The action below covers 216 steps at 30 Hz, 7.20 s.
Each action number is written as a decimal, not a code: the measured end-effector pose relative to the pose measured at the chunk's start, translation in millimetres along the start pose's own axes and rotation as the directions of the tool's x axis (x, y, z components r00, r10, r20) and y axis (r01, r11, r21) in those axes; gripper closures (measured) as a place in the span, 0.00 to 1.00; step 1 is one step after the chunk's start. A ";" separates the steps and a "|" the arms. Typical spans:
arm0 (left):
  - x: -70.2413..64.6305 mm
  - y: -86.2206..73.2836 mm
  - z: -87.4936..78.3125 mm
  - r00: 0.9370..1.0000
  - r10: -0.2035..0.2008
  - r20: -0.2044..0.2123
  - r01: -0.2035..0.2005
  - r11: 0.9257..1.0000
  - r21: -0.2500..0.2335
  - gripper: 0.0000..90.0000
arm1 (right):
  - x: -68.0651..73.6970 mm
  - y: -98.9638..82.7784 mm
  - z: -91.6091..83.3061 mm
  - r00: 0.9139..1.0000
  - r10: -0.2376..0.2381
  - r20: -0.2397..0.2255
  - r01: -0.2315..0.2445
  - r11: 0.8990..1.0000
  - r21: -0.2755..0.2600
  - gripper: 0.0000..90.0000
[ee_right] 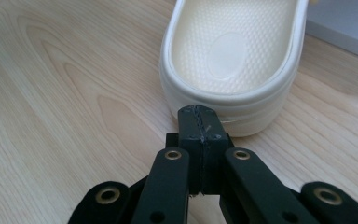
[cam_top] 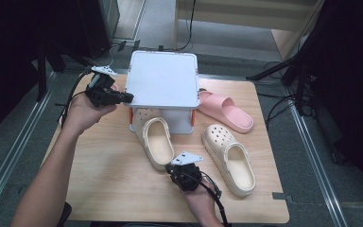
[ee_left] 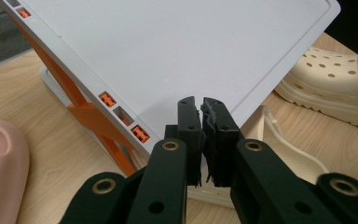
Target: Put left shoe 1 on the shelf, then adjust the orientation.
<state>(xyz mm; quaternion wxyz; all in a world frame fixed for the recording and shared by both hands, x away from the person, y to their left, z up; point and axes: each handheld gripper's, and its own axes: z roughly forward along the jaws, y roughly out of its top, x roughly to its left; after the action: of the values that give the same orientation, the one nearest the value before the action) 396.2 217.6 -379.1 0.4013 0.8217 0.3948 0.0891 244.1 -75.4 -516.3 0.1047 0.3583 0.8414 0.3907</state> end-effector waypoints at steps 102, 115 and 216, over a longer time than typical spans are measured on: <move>-53.4 -77.2 4.6 0.997 -0.056 0.046 0.056 0.998 0.003 0.44 | -123.2 -7.4 -105.2 0.996 0.092 -0.024 -0.094 0.988 -0.125 0.61; -54.7 -73.1 23.2 0.997 -0.022 0.070 0.021 1.000 0.021 0.45 | -122.4 -16.8 -113.8 0.993 0.120 -0.009 -0.120 0.982 -0.143 0.61; -96.8 -109.3 38.8 0.998 -0.038 0.057 0.036 0.999 0.041 0.89 | -92.3 53.4 -52.0 0.981 -0.033 -0.193 0.026 0.999 -0.039 0.98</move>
<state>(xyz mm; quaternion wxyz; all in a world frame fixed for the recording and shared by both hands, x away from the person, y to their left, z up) 286.0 165.1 -468.0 0.3976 0.8244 0.3997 0.0498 314.7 -145.5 -451.8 0.0349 0.3043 0.8455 0.4374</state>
